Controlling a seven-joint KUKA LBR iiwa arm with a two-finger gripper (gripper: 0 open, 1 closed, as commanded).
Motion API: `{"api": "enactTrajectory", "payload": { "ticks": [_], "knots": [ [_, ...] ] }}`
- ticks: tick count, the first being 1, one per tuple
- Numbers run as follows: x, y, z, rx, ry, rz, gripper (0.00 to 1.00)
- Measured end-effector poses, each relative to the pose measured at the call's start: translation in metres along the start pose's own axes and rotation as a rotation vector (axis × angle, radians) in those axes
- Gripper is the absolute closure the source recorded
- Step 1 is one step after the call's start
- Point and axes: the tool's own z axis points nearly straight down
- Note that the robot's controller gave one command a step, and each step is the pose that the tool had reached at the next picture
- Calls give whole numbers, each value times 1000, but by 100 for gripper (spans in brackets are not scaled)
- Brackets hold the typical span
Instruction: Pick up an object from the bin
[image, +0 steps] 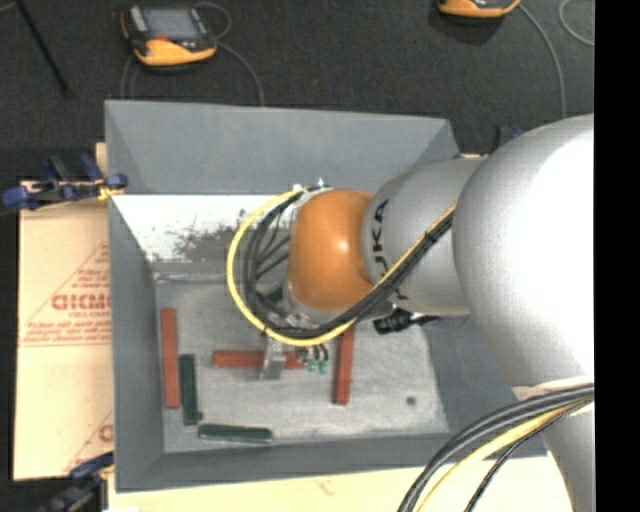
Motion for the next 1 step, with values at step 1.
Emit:
{"api": "enactTrajectory", "payload": {
  "ticks": [1],
  "knots": [
    [0,0,-3,0,0,0,100]
  ]
}}
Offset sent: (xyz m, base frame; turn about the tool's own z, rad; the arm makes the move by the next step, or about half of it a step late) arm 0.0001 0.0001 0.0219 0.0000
